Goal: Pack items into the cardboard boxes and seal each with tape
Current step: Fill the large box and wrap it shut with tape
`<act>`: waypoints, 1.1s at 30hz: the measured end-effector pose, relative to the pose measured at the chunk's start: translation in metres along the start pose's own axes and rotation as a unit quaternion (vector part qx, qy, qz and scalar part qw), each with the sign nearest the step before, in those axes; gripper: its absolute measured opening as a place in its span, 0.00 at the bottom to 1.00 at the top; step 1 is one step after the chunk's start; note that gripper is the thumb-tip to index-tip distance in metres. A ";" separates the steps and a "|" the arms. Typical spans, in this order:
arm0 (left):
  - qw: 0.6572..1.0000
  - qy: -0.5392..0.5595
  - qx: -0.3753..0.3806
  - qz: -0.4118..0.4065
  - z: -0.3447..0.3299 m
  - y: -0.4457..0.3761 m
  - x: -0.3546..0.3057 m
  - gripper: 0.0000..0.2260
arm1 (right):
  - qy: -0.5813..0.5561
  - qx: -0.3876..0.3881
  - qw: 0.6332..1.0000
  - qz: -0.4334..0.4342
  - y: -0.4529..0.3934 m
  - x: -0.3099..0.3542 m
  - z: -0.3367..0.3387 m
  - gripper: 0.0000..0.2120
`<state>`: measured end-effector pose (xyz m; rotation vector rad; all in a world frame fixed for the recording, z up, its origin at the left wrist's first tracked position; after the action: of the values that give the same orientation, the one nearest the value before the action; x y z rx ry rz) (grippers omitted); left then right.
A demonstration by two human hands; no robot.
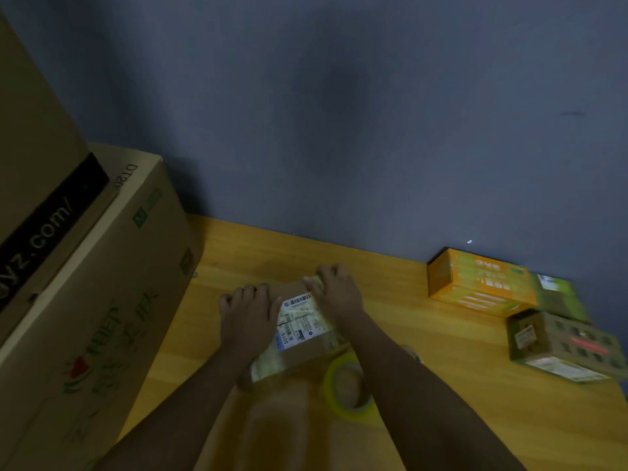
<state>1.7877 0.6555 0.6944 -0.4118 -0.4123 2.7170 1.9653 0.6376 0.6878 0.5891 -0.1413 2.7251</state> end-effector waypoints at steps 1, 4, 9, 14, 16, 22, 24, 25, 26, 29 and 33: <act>1.000 0.001 -0.022 -0.009 0.005 -0.004 -0.001 0.22 | -0.014 -0.018 1.000 0.016 0.000 0.001 0.007 0.22; 0.996 -0.020 -0.079 -0.044 0.017 -0.009 -0.004 0.18 | -0.076 -0.132 0.988 0.026 0.015 0.001 0.034 0.18; 0.993 0.033 -0.054 -0.102 -0.010 0.027 0.003 0.12 | -0.076 -0.144 0.987 0.004 0.071 -0.021 -0.003 0.09; 0.996 0.069 0.007 -0.056 -0.017 0.003 0.007 0.09 | -0.009 -0.129 0.991 0.015 0.072 -0.019 0.000 0.12; 0.998 0.049 0.023 -0.025 -0.022 -0.022 0.014 0.07 | -0.023 -0.142 0.989 0.020 0.048 -0.009 0.010 0.17; 0.995 0.028 0.094 -0.003 -0.066 -0.056 0.026 0.31 | 0.025 -0.025 0.999 0.040 -0.052 0.007 -0.024 0.26; 0.993 0.019 0.118 0.006 -0.082 -0.053 0.032 0.34 | 0.060 0.005 0.998 0.028 -0.068 0.003 -0.046 0.27; 0.992 0.019 0.120 0.019 -0.086 -0.053 0.034 0.34 | 0.079 0.007 0.997 0.023 -0.071 0.000 -0.054 0.28; 0.992 0.015 0.118 0.028 -0.089 -0.054 0.035 0.33 | 0.095 0.003 0.995 0.021 -0.071 -0.002 -0.061 0.28; 0.992 0.006 0.118 0.036 -0.092 -0.054 0.035 0.33 | 0.112 -0.038 0.992 0.041 -0.044 0.000 -0.065 0.31; 0.994 0.006 0.110 0.028 -0.090 -0.052 0.033 0.31 | 0.083 -0.075 0.992 0.057 0.016 0.001 -0.063 0.31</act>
<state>1.8039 0.7355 0.6214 -0.3839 -0.0970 2.7725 1.9349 0.6339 0.6304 0.3187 -0.3440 2.8271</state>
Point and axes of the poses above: each hand's wrist, its own y-axis away from the middle knuckle, its own z-axis out of the back of the hand, x = y × z, the point moved 8 cm from there along -y, towards the middle knuckle, and after that the axes turned 11 degrees about -x, right-handed, at the moved point
